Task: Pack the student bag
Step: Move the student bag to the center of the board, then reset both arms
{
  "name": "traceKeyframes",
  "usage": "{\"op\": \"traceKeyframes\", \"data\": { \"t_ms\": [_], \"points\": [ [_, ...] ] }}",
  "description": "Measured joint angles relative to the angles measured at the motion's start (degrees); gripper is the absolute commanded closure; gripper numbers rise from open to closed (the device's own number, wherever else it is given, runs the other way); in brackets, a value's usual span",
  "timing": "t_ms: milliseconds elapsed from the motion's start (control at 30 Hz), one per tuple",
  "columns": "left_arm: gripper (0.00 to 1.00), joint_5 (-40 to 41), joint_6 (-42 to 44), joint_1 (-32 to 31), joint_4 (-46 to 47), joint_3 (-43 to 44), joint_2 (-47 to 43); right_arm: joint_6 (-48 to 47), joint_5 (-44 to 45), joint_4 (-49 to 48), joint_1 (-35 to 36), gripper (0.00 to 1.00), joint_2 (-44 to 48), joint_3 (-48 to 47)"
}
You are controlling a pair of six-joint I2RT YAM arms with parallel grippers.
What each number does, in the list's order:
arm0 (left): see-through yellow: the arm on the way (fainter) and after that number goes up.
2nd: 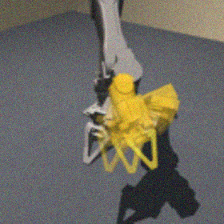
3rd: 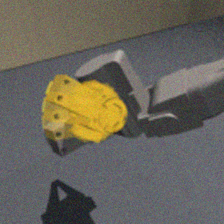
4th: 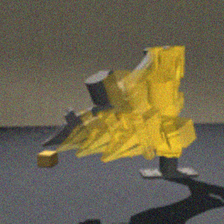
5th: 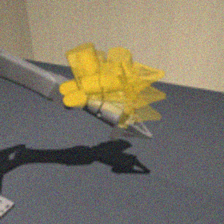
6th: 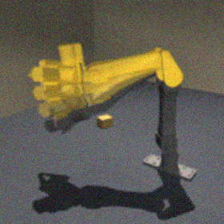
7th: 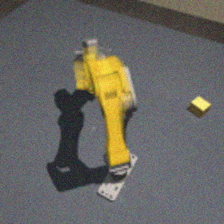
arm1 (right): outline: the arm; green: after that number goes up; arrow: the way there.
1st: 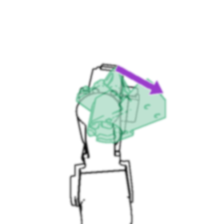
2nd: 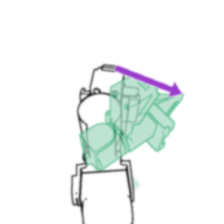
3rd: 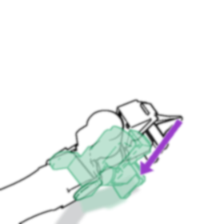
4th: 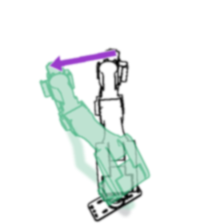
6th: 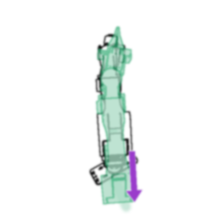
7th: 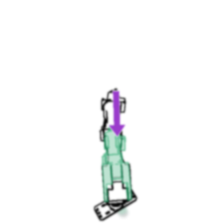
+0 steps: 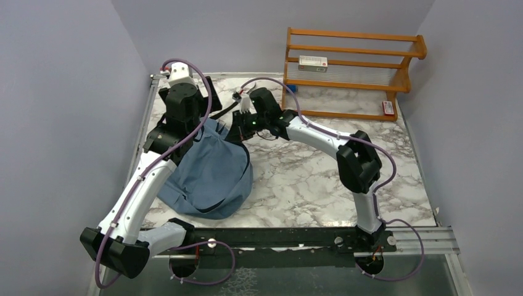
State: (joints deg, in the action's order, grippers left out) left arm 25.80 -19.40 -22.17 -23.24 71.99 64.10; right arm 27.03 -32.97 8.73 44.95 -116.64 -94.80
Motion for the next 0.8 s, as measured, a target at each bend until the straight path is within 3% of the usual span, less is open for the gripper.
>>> {"op": "traceKeyframes", "data": {
  "t_ms": [167, 333, 433, 600, 800],
  "points": [
    [0.01, 0.0, -0.04, 0.0, -0.59, 0.0, 0.22, -1.14, 1.38, 0.07, 0.11, 0.9, -4.96, -5.6],
    [0.01, -0.83, -0.04, 0.0, -0.66, -0.2, 0.9, -5.2, 6.47, 0.33, -0.55, 0.64, -7.67, -10.05],
    [0.01, -1.79, -0.02, 0.0, -0.61, -0.81, 1.07, -7.02, 9.38, -0.31, -1.2, 0.56, -6.91, -9.29],
    [0.01, -4.26, 0.26, 0.0, 0.61, -3.74, 1.07, -9.77, 14.8, -1.86, -5.05, 0.5, 0.55, -1.29],
    [0.01, -7.41, 1.53, 0.0, 3.28, -5.77, 1.4, -13.73, 23.74, -4.13, -8.9, 0.39, 16.31, 9.9]
  ]
}}
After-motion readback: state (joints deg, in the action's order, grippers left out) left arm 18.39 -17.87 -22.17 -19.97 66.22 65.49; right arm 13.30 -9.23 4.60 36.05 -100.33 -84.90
